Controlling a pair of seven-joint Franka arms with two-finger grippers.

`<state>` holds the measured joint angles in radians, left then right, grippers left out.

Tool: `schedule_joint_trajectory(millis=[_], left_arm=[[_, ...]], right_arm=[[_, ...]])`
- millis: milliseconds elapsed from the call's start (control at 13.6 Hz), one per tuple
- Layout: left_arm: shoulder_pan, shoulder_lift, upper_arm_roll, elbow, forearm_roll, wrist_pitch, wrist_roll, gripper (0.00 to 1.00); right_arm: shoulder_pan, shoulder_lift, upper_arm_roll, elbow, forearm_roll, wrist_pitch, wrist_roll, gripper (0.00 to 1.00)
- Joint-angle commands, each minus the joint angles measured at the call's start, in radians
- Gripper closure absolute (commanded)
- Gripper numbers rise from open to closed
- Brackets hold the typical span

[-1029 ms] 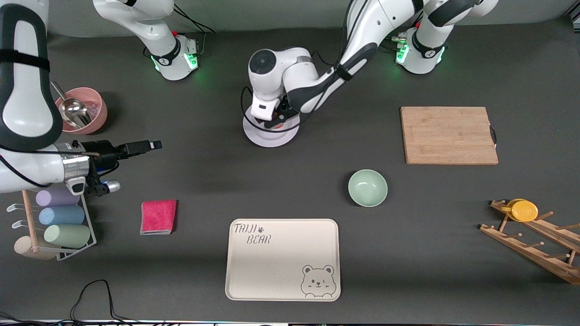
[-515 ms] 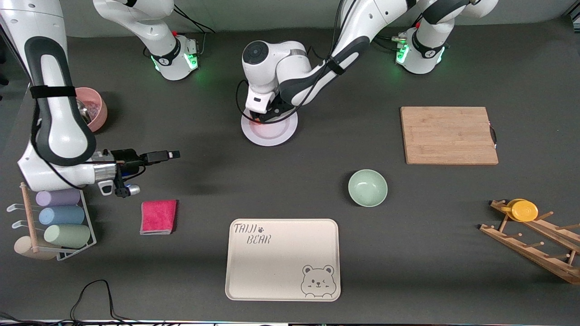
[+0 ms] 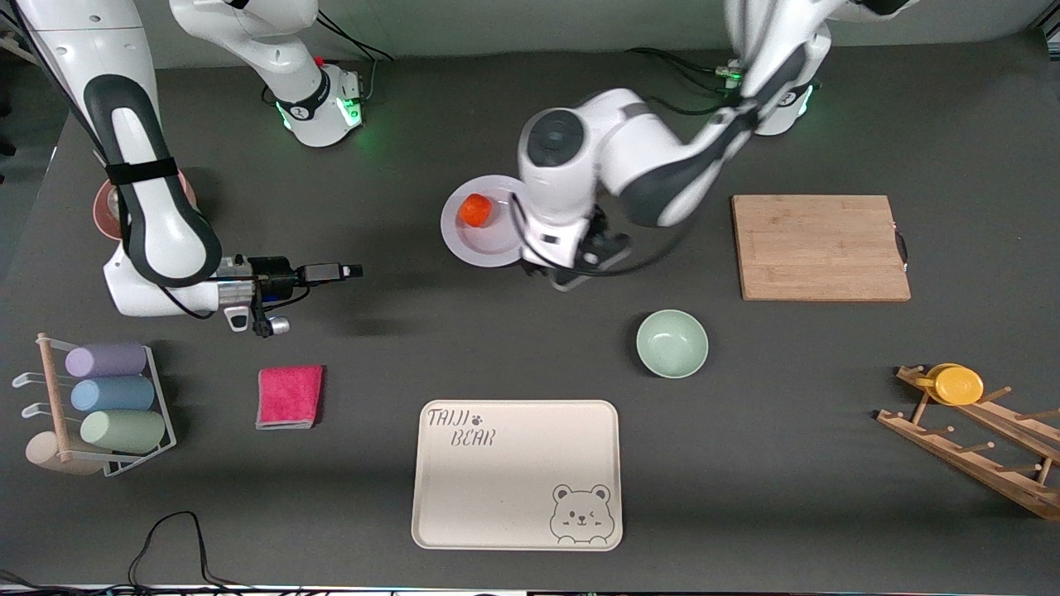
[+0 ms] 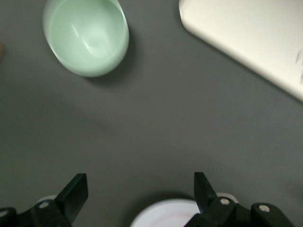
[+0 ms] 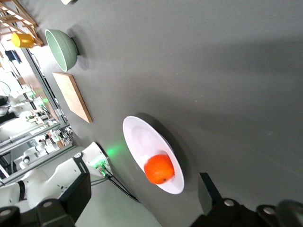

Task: Place orange and plate with both arms
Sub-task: 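Place the orange on the plate while the right gripper reaches toward the plate, then withdraw the left gripper to its side while the right gripper approaches the plate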

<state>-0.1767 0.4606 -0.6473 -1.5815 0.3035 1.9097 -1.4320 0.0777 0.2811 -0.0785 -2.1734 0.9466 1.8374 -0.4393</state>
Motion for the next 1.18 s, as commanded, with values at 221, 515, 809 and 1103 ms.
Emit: schedule_joint_trajectory(millis=[221,515,809,1103], left_arm=[[0.371,-0.132,-0.017,-0.034,-0.049,-0.155,0.477,0.00],[0.467,-0.213,0.174,-0.031,-0.136,-0.248,1.000,0.00],[0.150,-0.335,0.754,-0.035,-0.319,-0.299,1.419,0.00],[0.033,-0.431,0.867,-0.094,-0.345,-0.279,1.460,0.00]], right_arm=[[0.105,-0.054,-0.003,-0.172,0.278,0.112,-0.030,0.00],[0.142,-0.053,-0.003,-0.282,0.401,0.187,-0.263,0.00],[0.168,-0.008,-0.003,-0.319,0.486,0.217,-0.449,0.00],[0.227,0.024,-0.003,-0.356,0.621,0.221,-0.593,0.00]])
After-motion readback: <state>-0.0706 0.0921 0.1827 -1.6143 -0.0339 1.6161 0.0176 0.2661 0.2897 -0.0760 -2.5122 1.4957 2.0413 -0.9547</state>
